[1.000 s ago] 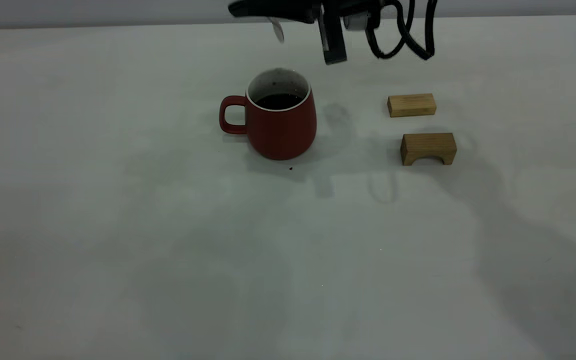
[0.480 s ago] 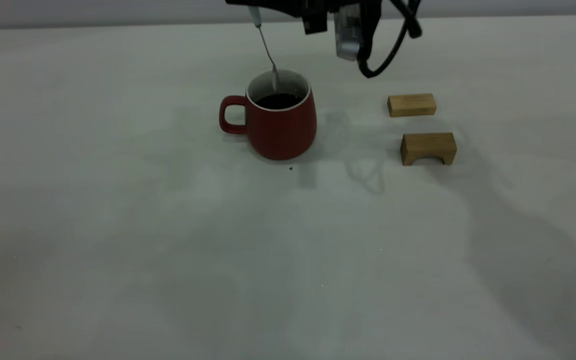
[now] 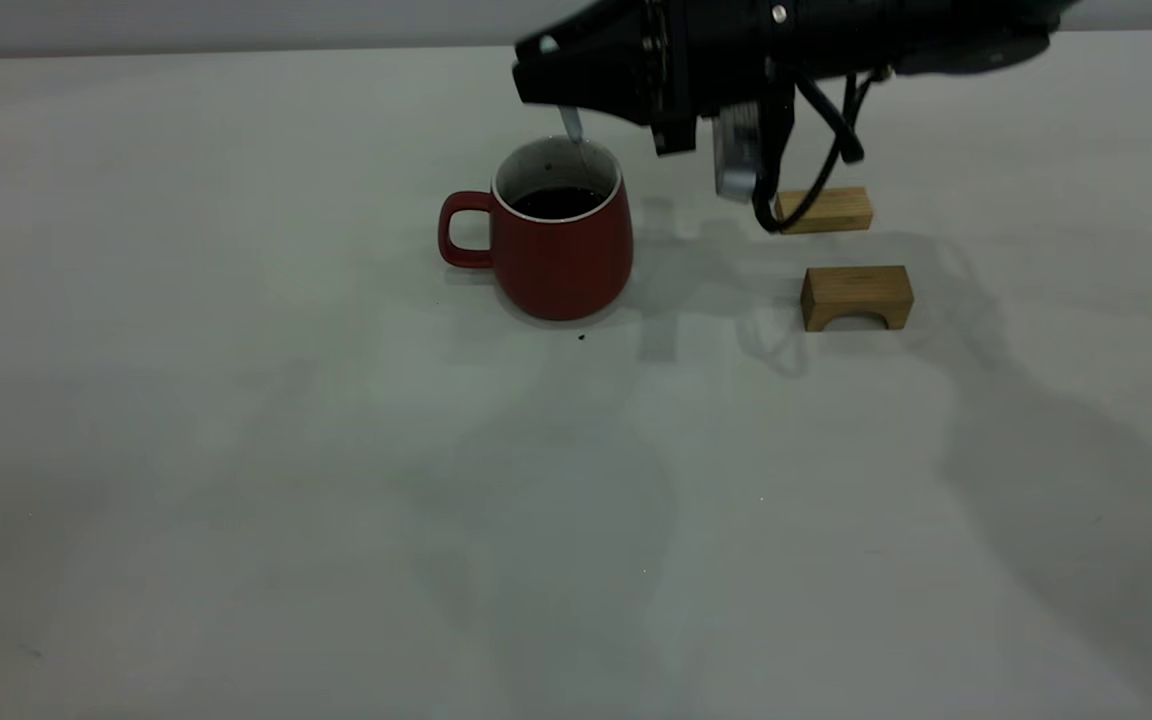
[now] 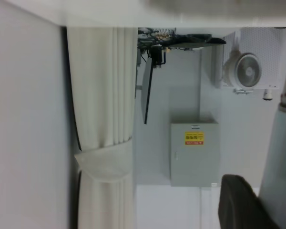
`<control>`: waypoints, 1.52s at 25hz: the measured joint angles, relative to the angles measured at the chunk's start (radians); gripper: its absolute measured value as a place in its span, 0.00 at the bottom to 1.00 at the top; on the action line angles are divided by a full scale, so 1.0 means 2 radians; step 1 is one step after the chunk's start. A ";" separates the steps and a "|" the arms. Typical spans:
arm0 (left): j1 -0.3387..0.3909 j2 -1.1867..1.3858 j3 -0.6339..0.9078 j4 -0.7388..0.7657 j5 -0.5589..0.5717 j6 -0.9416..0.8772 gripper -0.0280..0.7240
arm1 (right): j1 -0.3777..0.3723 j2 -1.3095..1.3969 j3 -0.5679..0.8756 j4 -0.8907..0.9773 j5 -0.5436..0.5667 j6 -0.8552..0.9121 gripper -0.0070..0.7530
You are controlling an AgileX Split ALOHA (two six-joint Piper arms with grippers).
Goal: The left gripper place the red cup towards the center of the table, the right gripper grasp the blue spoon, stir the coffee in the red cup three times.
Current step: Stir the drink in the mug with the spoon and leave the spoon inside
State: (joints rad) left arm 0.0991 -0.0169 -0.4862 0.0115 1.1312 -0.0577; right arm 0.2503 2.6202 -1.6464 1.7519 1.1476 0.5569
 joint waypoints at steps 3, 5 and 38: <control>0.000 0.000 0.000 0.000 0.000 0.000 0.77 | 0.008 0.015 -0.015 0.001 -0.001 0.000 0.19; 0.000 0.000 0.000 0.000 0.000 0.000 0.77 | 0.017 0.025 -0.038 0.001 -0.001 0.001 0.19; 0.000 0.000 0.000 0.000 0.000 0.000 0.77 | 0.007 -0.009 0.015 0.001 0.000 -0.007 0.19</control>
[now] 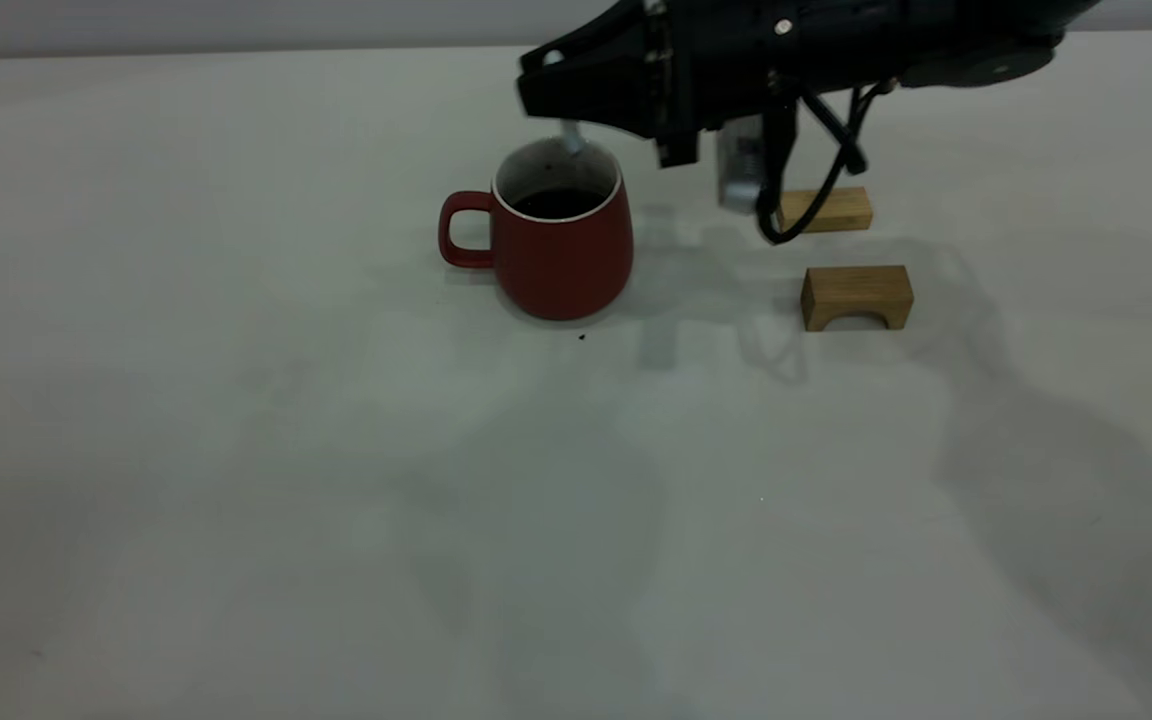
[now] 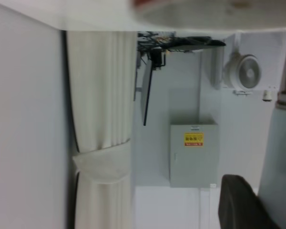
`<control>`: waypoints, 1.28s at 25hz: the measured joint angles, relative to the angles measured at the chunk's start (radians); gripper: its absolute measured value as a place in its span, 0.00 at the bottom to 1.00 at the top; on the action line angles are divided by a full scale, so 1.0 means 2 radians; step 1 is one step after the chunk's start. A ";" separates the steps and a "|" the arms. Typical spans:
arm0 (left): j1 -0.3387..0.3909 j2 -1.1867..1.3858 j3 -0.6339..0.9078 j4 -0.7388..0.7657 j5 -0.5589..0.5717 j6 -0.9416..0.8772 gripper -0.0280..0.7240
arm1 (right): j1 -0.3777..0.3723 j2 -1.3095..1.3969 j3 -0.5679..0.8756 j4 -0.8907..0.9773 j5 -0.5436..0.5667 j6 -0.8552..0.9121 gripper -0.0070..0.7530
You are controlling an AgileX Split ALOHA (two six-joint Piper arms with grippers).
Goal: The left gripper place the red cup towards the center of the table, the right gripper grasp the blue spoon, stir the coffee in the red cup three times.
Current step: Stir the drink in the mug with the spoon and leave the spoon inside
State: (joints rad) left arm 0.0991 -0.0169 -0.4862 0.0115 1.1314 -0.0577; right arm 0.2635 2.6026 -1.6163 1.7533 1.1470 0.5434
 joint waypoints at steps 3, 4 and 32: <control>0.000 0.000 0.000 0.000 0.000 0.000 0.77 | 0.015 0.008 -0.020 0.000 0.000 0.000 0.19; 0.000 0.000 0.000 0.000 0.000 0.000 0.77 | 0.019 0.015 -0.037 0.001 0.000 0.000 0.19; 0.000 0.000 0.000 0.000 0.000 0.000 0.77 | 0.028 0.028 -0.049 0.002 -0.004 -0.002 0.19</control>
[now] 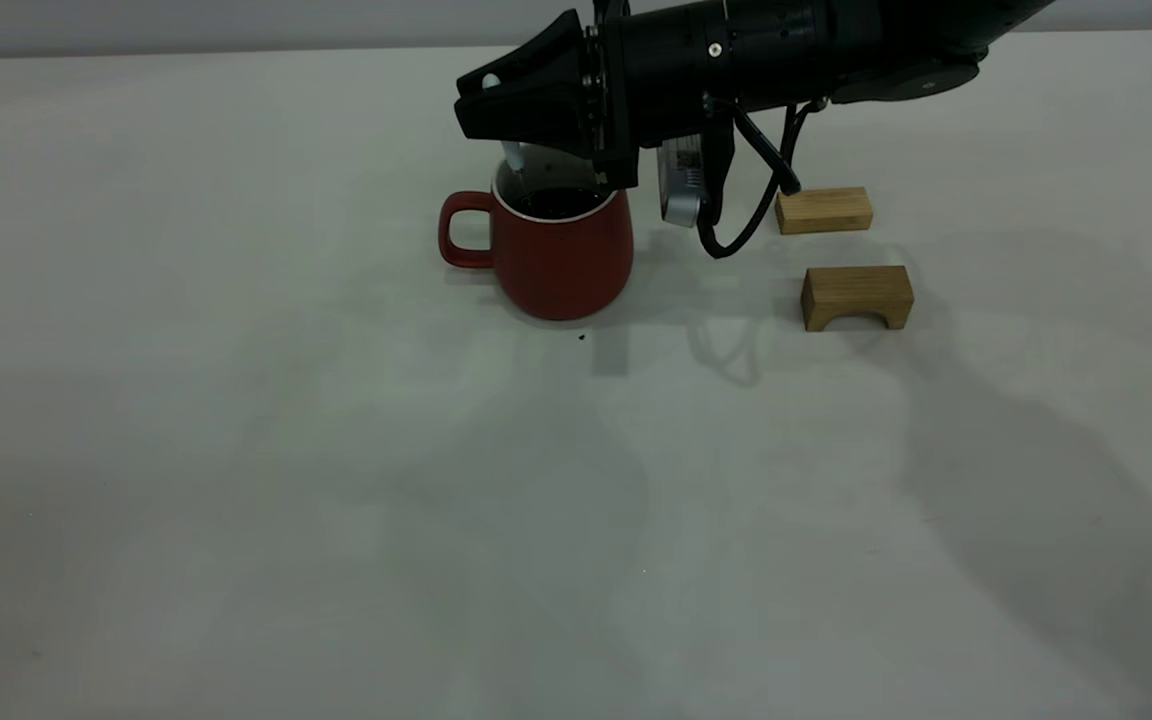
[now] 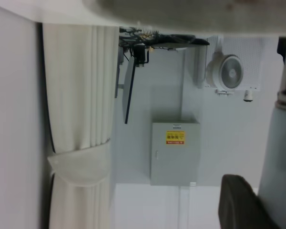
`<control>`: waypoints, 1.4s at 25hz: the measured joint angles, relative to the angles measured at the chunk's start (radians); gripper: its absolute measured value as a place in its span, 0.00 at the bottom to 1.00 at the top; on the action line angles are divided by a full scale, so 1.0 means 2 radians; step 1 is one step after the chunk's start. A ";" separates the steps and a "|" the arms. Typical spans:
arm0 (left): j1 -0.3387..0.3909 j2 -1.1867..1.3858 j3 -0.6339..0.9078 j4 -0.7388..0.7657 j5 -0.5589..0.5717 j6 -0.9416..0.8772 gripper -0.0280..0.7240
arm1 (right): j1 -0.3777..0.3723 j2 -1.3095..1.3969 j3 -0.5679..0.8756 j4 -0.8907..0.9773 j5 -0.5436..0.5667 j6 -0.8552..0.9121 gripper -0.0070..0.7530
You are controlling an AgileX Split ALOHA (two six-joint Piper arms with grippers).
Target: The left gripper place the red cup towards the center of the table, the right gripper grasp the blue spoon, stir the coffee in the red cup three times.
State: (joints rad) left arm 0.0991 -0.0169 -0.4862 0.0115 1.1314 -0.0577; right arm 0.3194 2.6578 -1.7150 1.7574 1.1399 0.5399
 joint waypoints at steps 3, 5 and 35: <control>0.000 0.000 0.000 0.000 0.000 0.000 0.77 | 0.000 -0.008 0.000 -0.014 0.000 -0.005 0.22; 0.000 0.000 0.000 0.000 0.000 0.000 0.77 | -0.001 -0.016 0.000 -0.032 -0.007 -0.024 0.31; 0.000 0.000 0.000 0.000 0.000 0.000 0.77 | -0.015 -0.396 0.001 -0.971 0.039 -0.270 0.68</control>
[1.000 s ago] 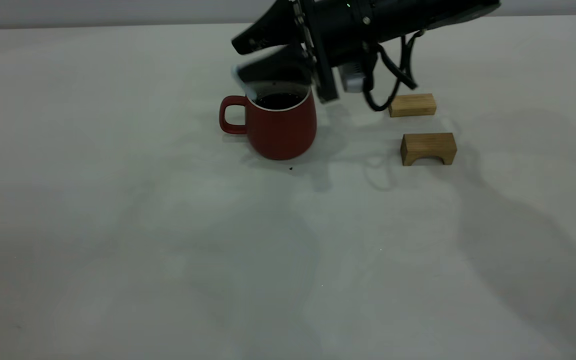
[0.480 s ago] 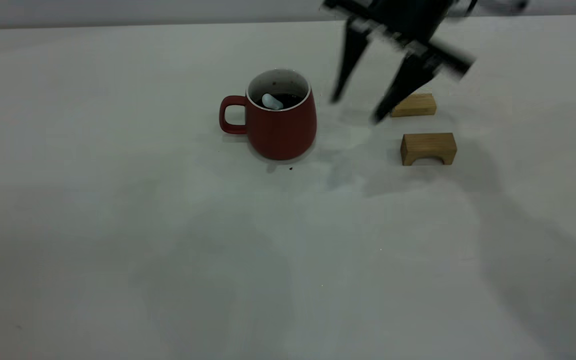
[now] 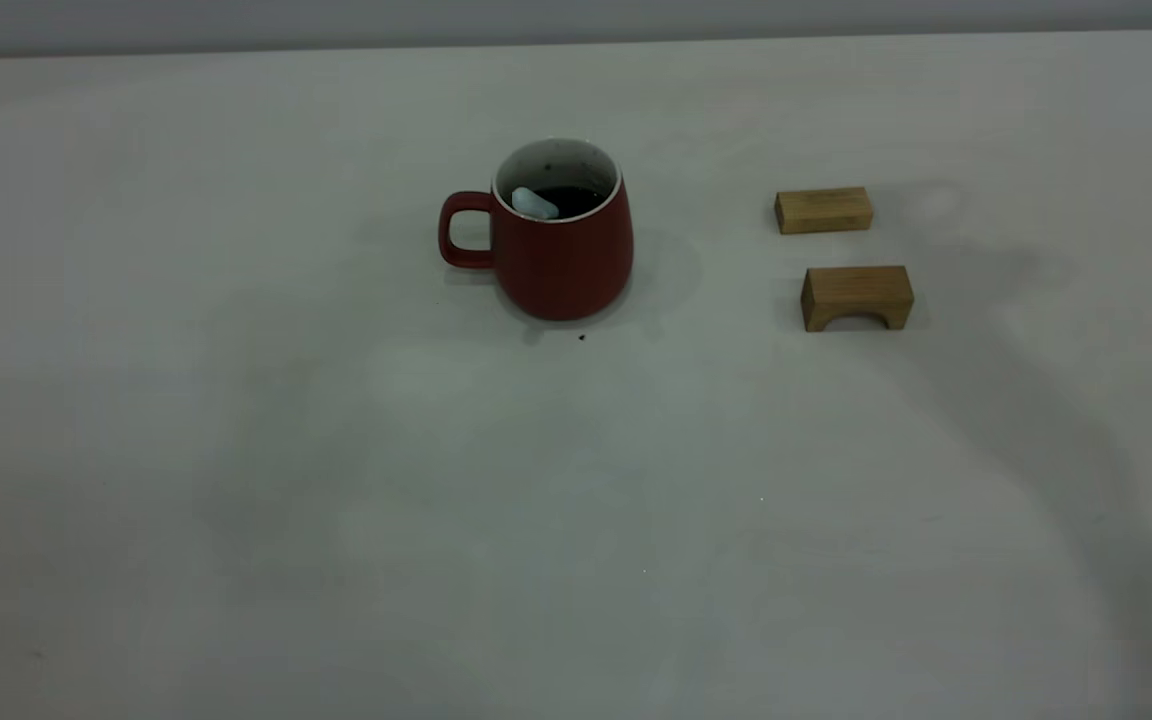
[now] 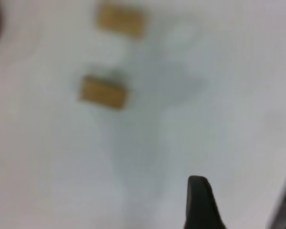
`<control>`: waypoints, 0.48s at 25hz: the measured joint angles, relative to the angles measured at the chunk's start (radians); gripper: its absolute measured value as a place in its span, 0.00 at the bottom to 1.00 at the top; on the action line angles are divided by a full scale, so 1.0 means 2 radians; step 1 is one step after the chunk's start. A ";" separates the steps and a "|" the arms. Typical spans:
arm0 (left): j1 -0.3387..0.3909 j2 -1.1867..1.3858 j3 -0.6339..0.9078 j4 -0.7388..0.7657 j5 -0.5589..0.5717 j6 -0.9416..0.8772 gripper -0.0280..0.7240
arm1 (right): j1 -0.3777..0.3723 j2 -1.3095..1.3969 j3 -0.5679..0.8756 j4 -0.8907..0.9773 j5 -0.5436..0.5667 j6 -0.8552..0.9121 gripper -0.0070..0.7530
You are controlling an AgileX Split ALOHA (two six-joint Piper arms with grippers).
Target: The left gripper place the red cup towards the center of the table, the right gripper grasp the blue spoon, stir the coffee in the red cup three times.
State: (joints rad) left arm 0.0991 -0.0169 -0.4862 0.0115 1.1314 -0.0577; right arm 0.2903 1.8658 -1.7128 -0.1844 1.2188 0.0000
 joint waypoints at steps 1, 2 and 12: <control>0.000 0.000 0.000 0.000 0.000 0.000 0.77 | 0.000 -0.020 0.000 -0.009 0.001 0.000 0.68; 0.000 0.000 0.000 0.000 0.000 0.000 0.77 | 0.000 -0.041 0.001 -0.015 0.002 0.000 0.68; 0.000 0.000 0.000 0.000 0.000 0.000 0.77 | 0.000 -0.277 0.004 0.004 0.009 0.022 0.68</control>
State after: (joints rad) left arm 0.0991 -0.0169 -0.4862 0.0115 1.1314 -0.0577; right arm 0.2903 1.3115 -1.7049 -0.1760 1.2374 0.0431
